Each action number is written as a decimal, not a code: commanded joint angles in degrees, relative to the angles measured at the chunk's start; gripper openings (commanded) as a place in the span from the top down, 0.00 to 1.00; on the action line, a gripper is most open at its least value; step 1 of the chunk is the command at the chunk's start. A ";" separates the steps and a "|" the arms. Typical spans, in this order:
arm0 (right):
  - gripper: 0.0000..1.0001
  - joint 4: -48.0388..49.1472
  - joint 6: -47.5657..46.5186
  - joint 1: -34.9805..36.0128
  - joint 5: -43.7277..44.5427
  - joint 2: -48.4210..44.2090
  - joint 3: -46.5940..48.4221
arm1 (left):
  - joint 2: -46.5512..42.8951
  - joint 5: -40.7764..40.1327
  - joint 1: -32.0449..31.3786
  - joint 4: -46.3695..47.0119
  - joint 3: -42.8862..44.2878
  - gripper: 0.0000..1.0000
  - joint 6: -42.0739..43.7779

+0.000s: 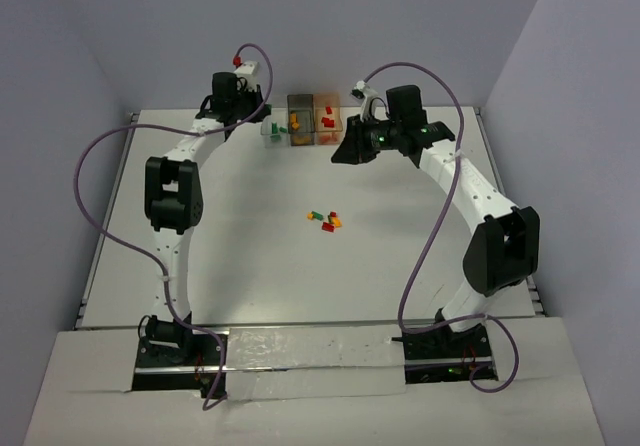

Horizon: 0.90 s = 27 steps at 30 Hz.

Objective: Sort the legos into containers by color

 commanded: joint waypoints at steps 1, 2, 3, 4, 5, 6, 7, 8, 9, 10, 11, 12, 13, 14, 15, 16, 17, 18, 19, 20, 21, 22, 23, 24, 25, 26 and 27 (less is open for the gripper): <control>1.00 2.76 1.18 -0.27 6.43 1.95 6.03 | 3.58 -2.15 -0.24 0.05 7.83 0.94 0.11; 1.00 2.72 1.30 -0.25 7.57 2.77 7.45 | 3.93 -2.31 -0.27 0.12 7.99 0.90 0.09; 1.00 2.59 1.36 -0.25 8.69 3.77 9.13 | 4.06 -2.25 -0.27 0.31 7.80 0.83 0.09; 1.00 2.47 1.42 -0.24 9.81 4.76 10.80 | 4.18 -2.19 -0.27 0.50 7.62 0.77 0.09; 1.00 1.94 1.22 -0.13 11.88 5.69 12.26 | 4.16 -2.23 -0.27 0.66 7.41 0.64 -0.08; 1.00 1.21 0.90 -0.02 13.85 7.78 15.17 | 3.99 -2.26 -0.27 0.72 7.07 0.54 -0.22; 1.00 -0.01 0.60 0.06 15.29 10.07 18.25 | 3.78 -2.26 -0.27 0.72 6.78 0.48 -0.22; 1.00 -1.27 0.22 0.19 16.89 12.84 21.78 | 3.57 -2.30 -0.27 0.47 6.73 0.42 -0.18; 1.00 -2.45 -0.28 0.34 18.34 16.36 26.27 | 3.26 -2.26 -0.27 0.03 6.72 0.35 -0.23; 1.00 -3.95 -0.78 0.47 19.19 19.48 30.34 | 2.87 -2.07 -0.27 -0.36 6.61 0.29 -0.35; 1.00 -5.27 -1.24 0.70 19.49 22.25 34.15 | 2.30 -1.84 -0.27 -0.93 6.72 0.28 -0.41; 1.00 -6.28 -1.55 0.95 19.86 24.59 37.30 | 1.75 -1.73 -0.27 -1.48 6.87 0.27 -0.49; 1.00 -6.94 -1.54 1.30 20.25 26.44 39.72 | 1.08 -1.64 -0.27 -1.97 6.91 0.26 -0.71; 1.00 -7.23 -1.46 1.51 20.56 28.06 41.78 | 0.29 -1.32 -0.27 -2.45 6.82 0.25 -0.88; 1.00 -6.73 -1.19 1.74 20.86 29.50 43.48 | -0.68 -0.89 -0.23 -2.88 6.59 0.24 -1.11; 1.00 -5.82 -0.66 2.09 21.30 31.36 45.24 | -2.63 -0.50 -0.18 -3.46 5.88 0.22 -1.41; 1.00 -4.36 0.04 2.58 21.92 32.91 46.44 | -4.84 -0.01 -0.09 -3.98 4.97 0.20 -1.68; 1.00 -2.14 0.64 3.09 22.88 34.13 47.15 | -7.51 0.38 0.08 -4.46 3.62 0.20 -1.89; 1.00 -0.92 1.00 3.44 23.49 34.92 47.58 | -9.30 0.64 0.17 -4.81 2.66 0.20 -1.98; 1.00 0.31 1.39 4.05 23.97 35.71 47.72 | -11.35 1.03 0.34 -5.07 1.22 0.19 -2.11; 1.00 2.05 1.61 4.75 24.58 37.22 48.02 | -15.40 1.26 0.64 -5.63 -1.84 0.19 -2.32; 1.00 3.38 1.65 5.29 25.14 38.44 48.20 | -18.95 1.32 0.99 -6.04 -4.82 0.18 -2.58; 1.00 5.10 1.74 5.87 26.06 39.36 48.17 | -21.83 1.37 1.46 -6.27 -7.54 0.16 -2.88; 1.00 7.26 2.08 6.43 27.25 39.86 47.90 | -23.38 0.75 2.08 -6.83 -10.41 0.14 -3.58; 1.00 8.86 2.44 6.52 27.96 40.38 47.85 | -25.33 0.20 2.55 -7.29 -10.88 0.14 -4.13; 1.00 10.23 2.77 6.80 28.62 40.96 47.50 | -27.06 0.19 3.05 -7.57 -13.76 0.12 -4.43; 1.00 11.53 3.18 6.94 29.24 42.09 47.55 | -30.17 0.00 3.56 -7.96 -15.76 0.11 -4.69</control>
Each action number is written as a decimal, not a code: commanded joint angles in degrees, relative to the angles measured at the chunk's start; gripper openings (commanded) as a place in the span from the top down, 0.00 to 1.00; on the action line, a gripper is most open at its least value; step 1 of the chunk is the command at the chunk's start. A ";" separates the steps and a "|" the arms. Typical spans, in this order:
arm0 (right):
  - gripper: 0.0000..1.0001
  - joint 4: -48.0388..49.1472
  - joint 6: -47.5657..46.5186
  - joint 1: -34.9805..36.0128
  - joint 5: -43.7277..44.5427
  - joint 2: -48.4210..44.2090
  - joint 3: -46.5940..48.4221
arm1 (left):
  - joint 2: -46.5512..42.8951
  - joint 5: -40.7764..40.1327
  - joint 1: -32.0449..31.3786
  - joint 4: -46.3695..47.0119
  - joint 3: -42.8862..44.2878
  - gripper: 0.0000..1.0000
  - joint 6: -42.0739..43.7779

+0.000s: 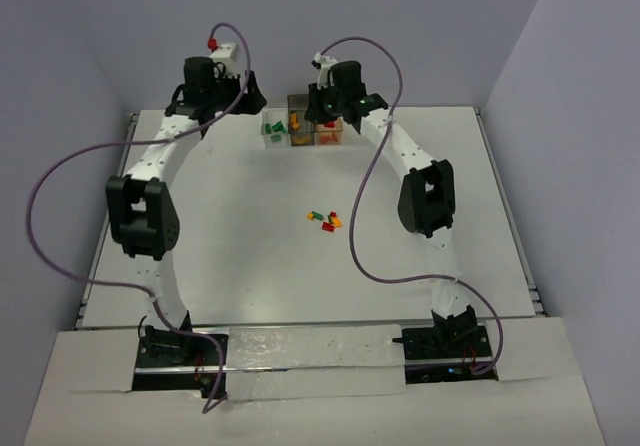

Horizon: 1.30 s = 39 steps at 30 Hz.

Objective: Sort the legos into containers by color

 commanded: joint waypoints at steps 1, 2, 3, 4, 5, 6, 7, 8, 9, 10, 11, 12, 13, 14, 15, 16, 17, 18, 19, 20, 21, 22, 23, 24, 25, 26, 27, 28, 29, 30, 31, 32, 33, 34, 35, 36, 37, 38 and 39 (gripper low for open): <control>1.00 11.34 2.37 1.50 5.37 2.37 2.68 | -12.99 -0.65 3.22 -1.33 -6.32 0.09 -2.74; 0.98 13.59 3.18 1.57 6.72 3.12 2.47 | -15.04 -0.54 3.90 -2.08 -8.09 0.08 -2.91; 0.96 15.86 3.98 1.61 8.03 3.91 2.16 | -17.17 -0.06 4.52 -2.83 -9.94 0.07 -2.94; 0.94 18.01 4.73 1.63 9.33 4.64 1.83 | -19.12 0.42 5.04 -3.47 -11.60 0.07 -3.00; 0.92 19.75 5.37 1.63 10.59 5.16 1.43 | -20.46 0.94 5.22 -3.71 -12.60 0.07 -3.11; 0.90 20.87 5.91 1.67 11.23 5.86 1.53 | -21.64 1.14 5.35 -4.02 -13.56 0.07 -3.30; 0.89 21.62 6.36 1.73 11.53 6.61 1.87 | -22.72 1.22 5.45 -4.30 -14.49 0.06 -3.50; 0.89 21.78 6.35 1.85 11.64 7.23 2.36 | -23.55 1.48 5.45 -4.20 -15.31 0.06 -3.53; 0.84 23.41 6.08 2.26 12.80 7.91 2.52 | -24.72 1.74 5.45 -3.86 -16.58 0.06 -3.86; 0.83 23.85 5.72 2.48 13.38 8.49 2.45 | -25.44 1.96 5.45 -3.50 -17.45 0.06 -4.08; 0.82 24.29 5.29 2.81 13.84 8.88 2.59 | -25.78 2.06 5.45 -3.29 -17.95 0.06 -4.19; 0.81 24.88 4.63 3.31 14.28 9.31 2.69 | -25.89 2.30 5.45 -3.26 -18.17 0.06 -4.28; 0.80 25.34 4.37 3.54 14.35 9.82 2.55 | -25.83 2.34 5.45 -3.26 -18.27 0.06 -4.44; 0.80 25.50 4.17 3.74 14.53 10.12 2.53 | -25.69 2.47 5.50 -3.53 -18.24 0.06 -4.51; 0.79 25.59 3.97 3.95 14.70 10.37 2.54 | -25.54 2.60 5.54 -3.79 -18.18 0.06 -4.55; 0.78 25.59 3.76 4.11 14.87 10.55 2.61 | -25.47 2.62 5.54 -3.82 -18.11 0.07 -4.57; 0.75 25.60 3.46 4.20 15.74 10.74 2.63 | -25.47 2.68 5.54 -3.98 -18.12 0.06 -4.67; 0.72 25.93 3.41 4.27 16.15 10.97 2.72 | -25.48 2.62 5.54 -4.05 -18.20 0.06 -4.83; 0.68 27.27 3.53 4.27 16.41 11.03 2.80 | -25.56 2.73 5.54 -4.07 -18.20 0.06 -4.93; 0.62 27.43 3.43 4.27 16.65 10.96 2.88 | -25.56 2.99 5.54 -4.18 -18.19 0.06 -5.08; 0.58 27.43 3.76 4.27 16.79 10.96 2.88 | -25.56 3.19 5.54 -4.45 -18.12 0.06 -5.08; 0.56 27.29 4.19 4.20 16.96 10.81 3.10 | -25.56 3.59 5.54 -4.71 -18.11 0.06 -5.16; 0.54 27.19 4.55 4.18 16.84 10.56 3.21 | -25.41 3.95 5.54 -5.05 -17.89 0.05 -5.10; 0.52 27.17 4.61 4.18 16.81 10.38 3.37 | -25.24 4.29 5.54 -5.25 -17.71 0.04 -5.01; 0.49 27.10 4.54 4.18 16.81 9.99 3.68 | -24.93 4.71 5.54 -5.70 -17.39 0.01 -4.93; 0.47 27.08 4.45 4.18 16.81 9.90 3.76 | -24.85 4.80 5.54 -5.81 -17.32 0.01 -4.84; 0.45 27.08 4.37 4.18 16.94 9.44 3.76 | -24.59 5.13 5.54 -6.27 -16.99 0.01 -4.69; 0.43 27.08 4.35 4.18 17.05 9.09 3.69 | -24.44 5.37 5.54 -6.62 -16.75 0.01 -4.51; 0.39 26.93 4.15 4.14 16.72 8.44 3.51 | -24.53 5.45 5.54 -6.50 -17.01 0.01 -4.39; 0.35 26.73 3.89 4.10 16.26 7.68 3.31 | -24.70 5.51 5.54 -6.23 -17.42 0.01 -4.29; 0.34 26.66 3.65 4.09 15.90 7.09 3.09 | -24.97 5.59 5.54 -5.87 -17.71 0.01 -4.21; 0.32 26.81 3.73 4.09 15.51 6.00 2.38 | -25.36 5.51 5.54 -5.39 -18.26 0.01 -4.29; 0.28 27.40 3.40 4.09 15.24 5.28 1.85 | -25.46 5.50 5.54 -5.21 -18.45 0.01 -4.37; 0.28 27.52 2.97 4.09 15.06 4.83 1.74 | -25.55 5.59 5.54 -5.20 -18.54 0.01 -4.38; 0.28 27.52 2.94 4.09 15.05 4.39 1.74 | -25.64 5.67 5.54 -5.20 -18.71 0.01 -4.38; 0.26 27.94 2.11 4.09 15.30 3.79 1.65 | -25.89 5.60 5.54 -5.28 -18.72 0.01 -4.38; 0.24 28.13 1.81 4.09 15.56 3.42 1.57 | -25.99 5.51 5.54 -5.37 -18.89 0.01 -4.38; 0.22 28.33 1.48 4.09 16.03 3.08 1.37 | -26.19 5.44 5.54 -5.31 -19.09 0.01 -4.32; 0.22 28.44 1.24 4.09 16.31 2.88 1.26 | -26.34 5.46 5.54 -5.33 -19.24 0.01 -4.29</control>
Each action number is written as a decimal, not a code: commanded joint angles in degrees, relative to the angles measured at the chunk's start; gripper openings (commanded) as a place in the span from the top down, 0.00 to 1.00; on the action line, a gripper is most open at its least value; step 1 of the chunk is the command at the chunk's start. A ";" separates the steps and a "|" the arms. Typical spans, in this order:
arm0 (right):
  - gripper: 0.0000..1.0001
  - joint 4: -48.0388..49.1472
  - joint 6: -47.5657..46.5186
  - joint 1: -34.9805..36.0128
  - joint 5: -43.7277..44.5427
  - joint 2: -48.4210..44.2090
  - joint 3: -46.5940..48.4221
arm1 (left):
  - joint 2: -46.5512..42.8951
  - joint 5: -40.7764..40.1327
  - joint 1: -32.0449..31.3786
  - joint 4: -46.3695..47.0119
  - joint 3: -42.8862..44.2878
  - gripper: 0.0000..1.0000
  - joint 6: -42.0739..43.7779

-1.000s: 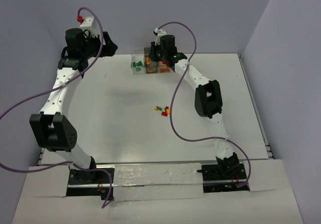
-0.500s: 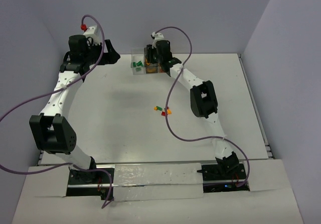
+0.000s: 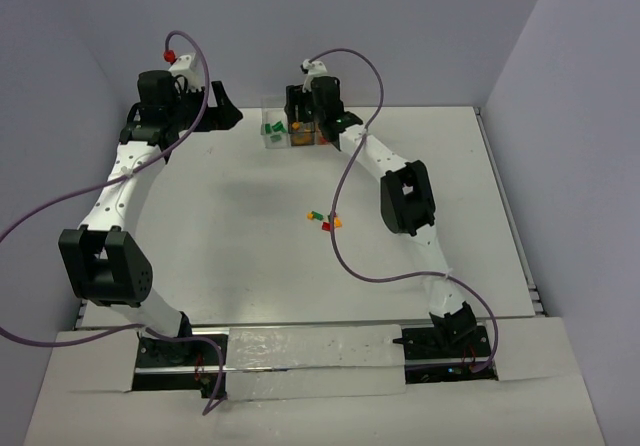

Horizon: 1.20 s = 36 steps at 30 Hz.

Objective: Sort the legos into containers by color

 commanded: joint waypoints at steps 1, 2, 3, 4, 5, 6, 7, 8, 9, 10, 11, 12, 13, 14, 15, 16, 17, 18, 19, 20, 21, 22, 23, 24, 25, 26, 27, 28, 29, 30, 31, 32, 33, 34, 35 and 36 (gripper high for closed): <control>0.22 4.61 -2.01 -0.01 1.27 -6.77 0.57 | -2.06 1.26 0.01 0.61 -0.72 0.01 -0.02; 0.23 4.53 -2.16 -0.08 1.13 -7.06 0.28 | -2.28 1.48 0.01 0.54 -0.79 0.01 0.20; 0.24 4.36 -2.08 -0.08 1.04 -7.07 0.27 | -2.28 2.00 0.01 0.62 -0.80 0.01 0.38; 0.26 3.25 -1.74 -0.17 0.78 -7.66 0.10 | -2.62 2.78 0.01 0.62 -1.31 0.01 1.32; 0.27 2.54 -1.47 -0.26 0.18 -8.02 0.01 | -2.80 3.64 0.01 0.62 -1.74 0.01 1.35; 0.27 1.46 -1.30 -0.58 -1.87 -9.33 -0.15 | -3.30 5.55 0.01 1.27 -3.22 0.01 2.16; 0.29 -1.72 -1.34 -0.96 -4.02 -10.95 -0.81 | -3.68 7.28 -0.05 1.97 -4.62 0.01 2.98; 0.30 -3.27 -1.37 -1.32 -5.96 -12.47 -1.65 | -4.00 8.40 -0.08 2.43 -5.74 0.01 3.69; 0.31 -4.30 -1.47 -1.72 -7.66 -13.96 -2.79 | -4.22 8.97 -0.13 2.65 -6.61 0.01 4.35; 0.33 -7.11 -2.18 -2.38 -10.62 -16.65 -5.31 | -4.66 9.40 -0.17 2.91 -7.93 0.01 5.36; 0.37 -10.77 -3.98 -3.03 -13.55 -19.45 -8.16 | -5.18 9.61 -0.17 3.22 -9.27 0.01 6.49; 0.40 -13.75 -6.44 -3.55 -15.64 -22.44 -11.56 | -5.63 10.05 -0.17 3.46 -10.50 0.01 7.30; 0.43 -16.06 -9.02 -4.15 -18.05 -26.43 -16.21 | -6.18 10.81 -0.17 3.68 -11.98 0.02 7.96; 0.46 -17.93 -11.14 -4.44 -20.09 -26.83 -16.68 | -6.23 11.56 -0.17 3.70 -12.13 0.02 8.32; 0.50 -21.24 -14.49 -4.80 -21.50 -30.70 -21.31 | -6.62 12.32 -0.17 3.96 -13.42 0.02 8.31; 0.53 -23.85 -16.98 -4.92 -21.96 -32.10 -23.00 | -6.94 12.62 -0.17 4.23 -13.89 0.02 8.29; 0.57 -26.10 -19.00 -4.86 -22.29 -33.73 -24.99 | -7.15 12.77 -0.17 4.37 -14.31 0.03 8.23; 0.61 -29.74 -21.72 -4.78 -23.26 -35.41 -27.31 | -7.31 12.88 -0.17 4.56 -14.66 0.03 7.94; 0.63 -32.96 -23.99 -4.56 -24.07 -36.06 -28.28 | -7.38 12.96 -0.17 4.71 -14.77 0.03 7.72; 0.66 -35.52 -25.99 -4.03 -24.41 -36.72 -29.65 | -7.38 13.16 -0.17 4.78 -14.64 0.03 7.57; 0.68 -38.30 -28.33 -3.35 -24.65 -37.94 -32.17 | -7.38 13.45 -0.17 4.83 -14.40 0.02 7.38; 0.69 -39.70 -29.67 -2.90 -24.59 -38.26 -32.85 | -7.38 13.85 -0.17 4.78 -14.33 0.02 7.13; 0.69 -40.32 -30.51 -2.81 -24.41 -38.72 -33.89 | -7.25 13.97 -0.17 4.69 -14.20 0.03 6.93; 0.70 -40.53 -31.28 -1.76 -24.18 -39.74 -36.73 | -7.14 14.03 -0.17 4.42 -13.72 0.02 6.76; 0.69 -40.55 -31.61 -1.08 -24.01 -40.15 -38.29 | -7.07 14.01 -0.17 4.18 -13.45 0.02 6.47; 0.68 -40.59 -31.73 -0.66 -23.89 -40.20 -39.03 | -7.03 13.97 -0.17 4.05 -13.29 0.02 6.27; 0.67 -40.45 -31.68 0.05 -23.67 -40.14 -40.15 | -7.13 13.88 -0.17 4.01 -13.13 0.02 6.21; 0.66 -39.98 -31.42 1.05 -23.25 -39.98 -41.87 | -7.39 13.67 -0.17 3.91 -12.97 0.01 6.05; 0.65 -39.40 -30.83 1.70 -22.88 -39.87 -43.05 | -7.59 13.55 -0.17 3.75 -12.92 0.01 6.01; 0.63 -38.14 -30.38 2.17 -22.53 -39.72 -44.15 | -7.83 13.40 -0.17 3.57 -12.92 0.01 6.07; 0.63 -37.32 -29.98 2.72 -22.00 -39.67 -44.95 | -8.09 13.23 -0.17 3.40 -12.92 0.01 6.09; 0.63 -36.89 -29.55 3.26 -21.52 -39.49 -45.46 | -8.35 13.06 -0.17 3.29 -12.92 0.01 6.27; 0.63 -36.47 -29.11 3.83 -20.77 -38.65 -45.80 | -8.89 12.90 -0.17 3.11 -13.08 0.01 6.51; 0.63 -35.94 -28.57 4.37 -20.17 -37.90 -45.95 | -9.26 12.82 -0.17 2.96 -13.19 0.01 6.66; 0.63 -35.55 -28.18 4.66 -19.97 -37.52 -45.96 | -9.31 12.79 -0.17 2.84 -13.19 0.01 6.71; 0.63 -35.25 -28.05 4.80 -19.77 -37.14 -45.96 | -9.35 12.77 -0.17 2.70 -13.22 0.01 6.77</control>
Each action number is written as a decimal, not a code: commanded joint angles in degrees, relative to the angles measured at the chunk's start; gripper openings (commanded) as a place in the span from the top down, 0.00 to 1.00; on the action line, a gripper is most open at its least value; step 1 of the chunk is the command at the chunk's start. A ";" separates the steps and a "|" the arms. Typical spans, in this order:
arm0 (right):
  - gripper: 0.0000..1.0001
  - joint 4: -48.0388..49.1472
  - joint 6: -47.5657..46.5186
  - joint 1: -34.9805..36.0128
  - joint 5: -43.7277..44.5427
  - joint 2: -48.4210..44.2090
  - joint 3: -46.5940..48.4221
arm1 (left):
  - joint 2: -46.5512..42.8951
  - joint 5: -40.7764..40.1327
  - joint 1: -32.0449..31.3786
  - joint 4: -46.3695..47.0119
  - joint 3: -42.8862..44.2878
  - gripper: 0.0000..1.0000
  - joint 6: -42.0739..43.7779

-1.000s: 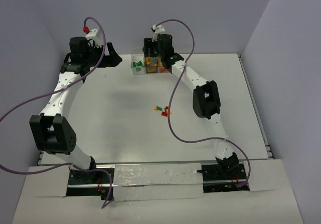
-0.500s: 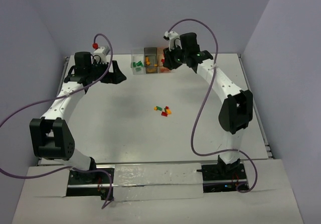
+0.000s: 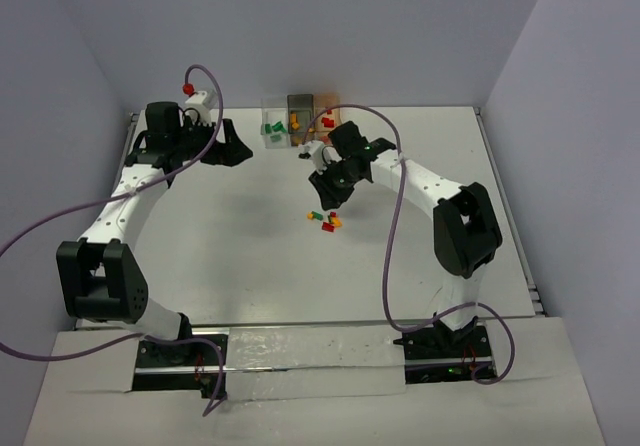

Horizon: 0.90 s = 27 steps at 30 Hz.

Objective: Sort the legos into containers by color

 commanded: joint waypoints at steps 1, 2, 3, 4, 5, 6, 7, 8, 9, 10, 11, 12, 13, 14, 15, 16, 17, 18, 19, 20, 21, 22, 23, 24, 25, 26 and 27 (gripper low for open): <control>0.63 3.06 0.90 1.21 2.16 1.45 0.25 | -3.22 0.76 -0.15 0.68 1.95 0.01 0.57; 0.63 3.35 1.25 1.44 2.51 2.26 0.60 | -3.17 0.87 -0.15 0.68 1.95 0.01 0.51; 0.63 3.54 1.29 1.62 2.79 2.37 0.64 | -3.16 0.89 -0.15 0.68 1.95 0.01 0.50; 0.63 3.79 1.37 1.95 3.13 3.58 1.33 | -2.93 1.04 -0.15 0.76 1.88 0.01 0.35; 0.63 3.90 1.45 2.07 3.38 4.05 1.57 | -2.90 1.07 -0.15 0.91 1.87 0.01 0.33; 0.63 3.92 1.47 2.21 3.62 4.50 1.80 | -2.83 1.13 -0.15 0.95 1.87 0.01 0.26; 0.63 3.86 1.41 2.38 3.70 4.96 2.12 | -2.69 1.21 -0.15 0.89 1.93 0.01 0.24; 0.63 3.71 1.38 2.62 3.88 5.33 2.46 | -2.57 1.30 -0.15 0.74 2.07 0.01 0.30; 0.63 3.66 1.26 2.76 3.96 5.81 2.58 | -2.48 1.33 -0.15 0.68 2.19 0.01 0.33; 0.63 3.60 1.15 2.91 3.97 6.21 2.64 | -2.46 1.27 -0.15 0.62 2.28 0.01 0.45; 0.64 3.51 1.06 3.09 3.97 6.63 2.73 | -2.34 1.24 -0.15 0.60 2.36 0.01 0.56; 0.64 3.48 0.91 3.20 3.97 6.88 2.69 | -2.22 1.24 -0.15 0.54 2.39 0.01 0.59; 0.64 3.48 0.80 3.35 4.02 7.18 2.67 | -2.08 1.24 -0.15 0.51 2.45 0.01 0.65; 0.64 3.48 0.71 3.46 4.11 7.41 2.67 | -1.96 1.24 -0.15 0.51 2.48 0.01 0.68; 0.64 3.57 0.73 3.54 4.23 7.56 2.62 | -1.88 1.29 -0.10 0.55 2.48 0.01 0.63; 0.64 3.69 0.73 3.58 4.32 7.72 2.54 | -1.80 1.37 -0.06 0.63 2.44 0.01 0.55; 0.63 3.84 0.70 3.63 4.38 7.95 2.51 | -1.72 1.45 -0.08 0.70 2.39 0.01 0.47; 0.63 4.07 0.74 3.74 4.53 8.26 2.54 | -1.64 1.53 -0.12 0.74 2.39 0.01 0.39; 0.63 4.29 0.77 3.84 4.69 8.54 2.59 | -1.57 1.59 -0.15 0.77 2.39 0.01 0.34; 0.63 4.46 0.77 3.86 4.88 8.73 2.67 | -1.50 1.59 -0.15 0.77 2.39 0.01 0.41; 0.63 4.55 0.78 3.93 5.13 9.00 2.72 | -1.56 1.57 -0.15 0.77 2.38 0.01 0.41; 0.62 4.64 0.84 3.94 5.30 9.26 3.04 | -1.50 1.42 -0.15 0.77 2.29 0.01 0.41; 0.62 4.82 0.79 4.03 5.51 9.54 3.20 | -1.58 1.41 -0.15 0.76 2.22 0.01 0.42; 0.62 5.07 0.95 4.11 6.00 10.04 3.32 | -1.58 1.33 -0.15 0.68 2.21 0.01 0.51; 0.62 5.24 1.03 4.11 6.27 10.40 3.82 | -1.58 1.34 -0.15 0.68 2.13 0.01 0.59; 0.61 5.32 1.05 4.12 6.56 10.88 4.13 | -1.66 1.42 -0.15 0.59 2.14 0.01 0.59; 0.61 5.33 1.22 4.20 7.15 11.70 4.79 | -1.67 1.53 -0.15 0.48 2.22 0.01 0.59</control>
